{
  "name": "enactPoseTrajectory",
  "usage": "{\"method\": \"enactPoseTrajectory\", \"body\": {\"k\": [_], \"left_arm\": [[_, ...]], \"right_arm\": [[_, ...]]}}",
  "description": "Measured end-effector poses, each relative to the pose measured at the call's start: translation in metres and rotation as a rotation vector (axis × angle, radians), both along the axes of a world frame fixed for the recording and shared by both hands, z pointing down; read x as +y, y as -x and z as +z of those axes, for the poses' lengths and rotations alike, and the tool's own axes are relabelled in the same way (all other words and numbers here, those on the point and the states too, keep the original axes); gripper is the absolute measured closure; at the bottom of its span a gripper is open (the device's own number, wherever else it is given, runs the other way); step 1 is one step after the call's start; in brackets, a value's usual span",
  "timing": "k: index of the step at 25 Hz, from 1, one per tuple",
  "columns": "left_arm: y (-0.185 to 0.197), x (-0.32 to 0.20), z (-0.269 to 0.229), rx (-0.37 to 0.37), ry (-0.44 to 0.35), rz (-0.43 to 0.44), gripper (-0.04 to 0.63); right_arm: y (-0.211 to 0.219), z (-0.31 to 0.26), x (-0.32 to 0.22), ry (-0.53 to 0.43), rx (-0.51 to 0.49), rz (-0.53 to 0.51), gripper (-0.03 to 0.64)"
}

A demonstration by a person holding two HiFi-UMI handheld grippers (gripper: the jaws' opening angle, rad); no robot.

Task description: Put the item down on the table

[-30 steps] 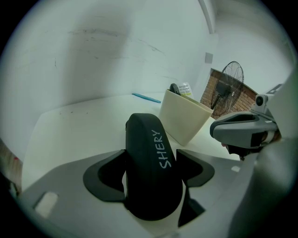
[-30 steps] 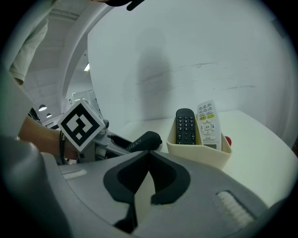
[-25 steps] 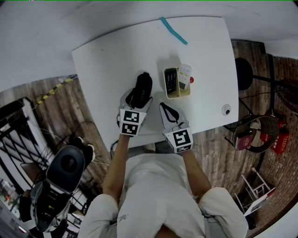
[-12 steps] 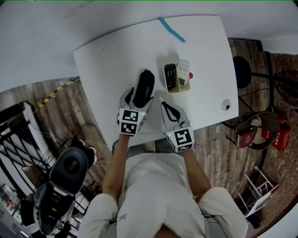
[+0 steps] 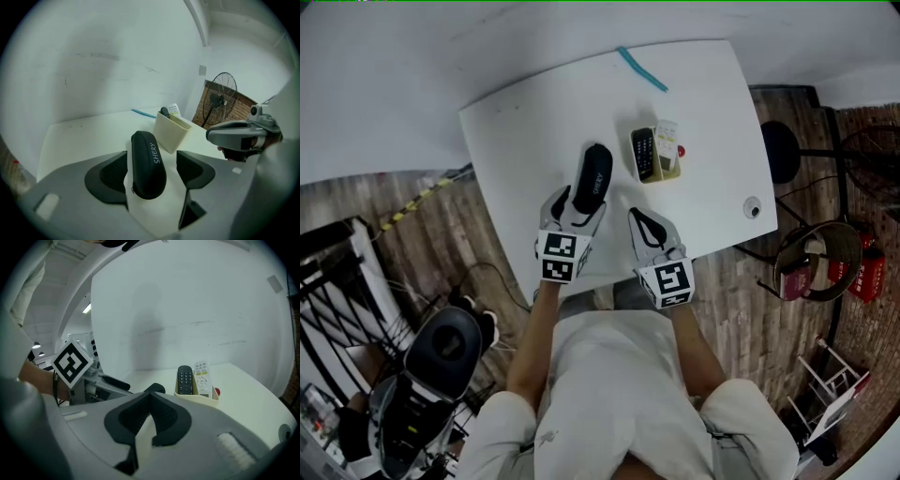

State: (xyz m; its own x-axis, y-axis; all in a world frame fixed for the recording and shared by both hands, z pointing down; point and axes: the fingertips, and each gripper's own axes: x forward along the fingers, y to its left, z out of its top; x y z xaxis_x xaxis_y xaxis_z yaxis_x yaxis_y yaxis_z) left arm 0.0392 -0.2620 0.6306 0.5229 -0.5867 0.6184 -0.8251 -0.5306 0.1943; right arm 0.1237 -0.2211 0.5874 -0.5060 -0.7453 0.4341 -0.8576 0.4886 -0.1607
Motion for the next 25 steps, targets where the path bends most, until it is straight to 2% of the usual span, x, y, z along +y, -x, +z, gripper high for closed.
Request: {"method": "enactPoseTrajectory", "body": {"k": [6, 13, 20, 25], "left_arm": [[0.013, 0.014, -0.048, 0.039, -0.11, 0.004, 0.358], [0.032, 0.03, -0.098, 0.077, -0.24, 0.032, 0.455], [0.048, 0.05, -0.127, 0.1, -0.328, 0.047, 0.551], [0.052, 0.059, -0.139, 0.12, -0.367, 0.066, 0.583]], "right_arm": [[0.0, -0.032, 0.006, -0.061, -0.001, 0.029, 0.614], [0.002, -0.072, 0.016, -0.147, 0.003, 0.07, 0.614], [0.005, -0.101, 0.031, -0.22, 0.014, 0.114, 0.614], [0.009, -0.11, 0.041, -0.244, 0.017, 0.134, 0.614]]}}
